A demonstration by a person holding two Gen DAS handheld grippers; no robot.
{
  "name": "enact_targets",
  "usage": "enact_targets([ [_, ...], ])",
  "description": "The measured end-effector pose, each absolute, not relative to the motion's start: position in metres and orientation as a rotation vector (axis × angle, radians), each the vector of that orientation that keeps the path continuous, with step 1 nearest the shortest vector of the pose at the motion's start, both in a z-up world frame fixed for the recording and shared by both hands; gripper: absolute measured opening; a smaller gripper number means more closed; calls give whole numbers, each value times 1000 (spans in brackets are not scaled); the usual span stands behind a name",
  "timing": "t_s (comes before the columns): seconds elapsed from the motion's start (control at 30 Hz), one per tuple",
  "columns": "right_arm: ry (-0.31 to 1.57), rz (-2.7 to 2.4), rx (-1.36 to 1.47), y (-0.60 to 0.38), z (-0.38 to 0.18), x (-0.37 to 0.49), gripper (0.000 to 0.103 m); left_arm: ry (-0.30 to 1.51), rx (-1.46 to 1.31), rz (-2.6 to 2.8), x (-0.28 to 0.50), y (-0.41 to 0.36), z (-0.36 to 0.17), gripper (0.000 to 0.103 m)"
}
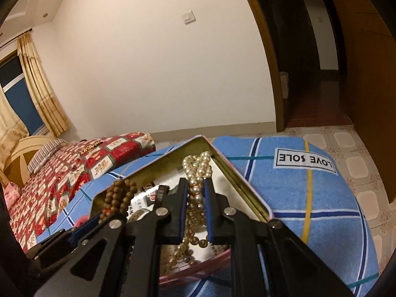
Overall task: Organize jewelry
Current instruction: 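Lower the pearls and wooden beads into the pink tin and open both tools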
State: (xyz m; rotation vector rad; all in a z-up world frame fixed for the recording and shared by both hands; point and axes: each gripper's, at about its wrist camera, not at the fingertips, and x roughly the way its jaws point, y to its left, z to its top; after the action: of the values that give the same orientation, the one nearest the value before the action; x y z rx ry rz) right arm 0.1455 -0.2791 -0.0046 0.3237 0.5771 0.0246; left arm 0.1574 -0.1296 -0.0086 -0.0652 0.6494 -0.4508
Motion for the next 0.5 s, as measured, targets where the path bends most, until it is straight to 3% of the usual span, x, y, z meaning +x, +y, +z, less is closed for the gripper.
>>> enact_targets([
  [0.5,592,121,354,-280,-7,163,20,723,-82,-409,168,-128,-21,21],
])
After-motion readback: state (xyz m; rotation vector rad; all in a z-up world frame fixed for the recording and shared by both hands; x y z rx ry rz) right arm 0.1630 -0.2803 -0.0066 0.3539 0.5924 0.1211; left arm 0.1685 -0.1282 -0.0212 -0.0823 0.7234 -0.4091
